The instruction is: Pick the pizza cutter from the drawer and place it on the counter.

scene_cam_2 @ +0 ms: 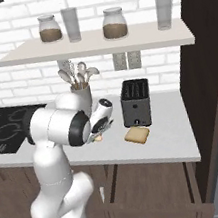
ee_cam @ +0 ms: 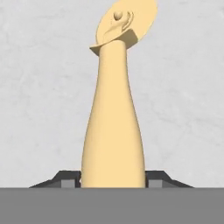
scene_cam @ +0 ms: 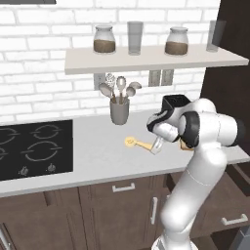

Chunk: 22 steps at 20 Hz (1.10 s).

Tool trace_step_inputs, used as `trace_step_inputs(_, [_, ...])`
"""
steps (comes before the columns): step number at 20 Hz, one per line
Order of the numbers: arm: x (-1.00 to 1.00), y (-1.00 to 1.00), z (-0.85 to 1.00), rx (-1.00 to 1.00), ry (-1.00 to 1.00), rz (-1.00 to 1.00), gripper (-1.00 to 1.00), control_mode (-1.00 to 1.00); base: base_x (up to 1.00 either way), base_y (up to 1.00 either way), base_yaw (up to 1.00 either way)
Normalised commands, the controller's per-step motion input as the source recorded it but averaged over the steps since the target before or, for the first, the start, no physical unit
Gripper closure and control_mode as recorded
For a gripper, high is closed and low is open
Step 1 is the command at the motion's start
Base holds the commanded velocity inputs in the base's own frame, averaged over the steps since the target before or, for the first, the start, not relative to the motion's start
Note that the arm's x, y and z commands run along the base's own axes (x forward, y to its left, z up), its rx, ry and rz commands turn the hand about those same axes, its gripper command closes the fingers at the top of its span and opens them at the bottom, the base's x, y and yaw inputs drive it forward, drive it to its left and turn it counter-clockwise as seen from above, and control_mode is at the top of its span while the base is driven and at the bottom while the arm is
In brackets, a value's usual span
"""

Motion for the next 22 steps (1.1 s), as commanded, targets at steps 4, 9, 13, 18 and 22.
trace_step_inputs(4, [-0.09, -0.01, 0.47, 0.00, -0.14, -0.06, -1.00, -1.00, 0.00, 0.00, 0.00])
trace_step_inputs(9, [-0.05, 0.00, 0.75, 0.00, -0.25, -0.08, -1.00, -1.00, 0.00, 0.00, 0.00])
trace_step_inputs(13, [-0.26, 0.00, 0.77, 0.00, -0.24, -0.06, -1.00, -1.00, 0.00, 0.00, 0.00])
trace_step_inputs(18, [-0.85, 0.00, 0.31, 0.00, -0.15, -0.03, -1.00, -1.00, 0.00, 0.00, 0.00])
trace_step_inputs(22, [-0.98, 0.06, 0.29, 0.00, -0.13, 0.00, -1.00, -1.00, 0.00, 0.00, 0.00])
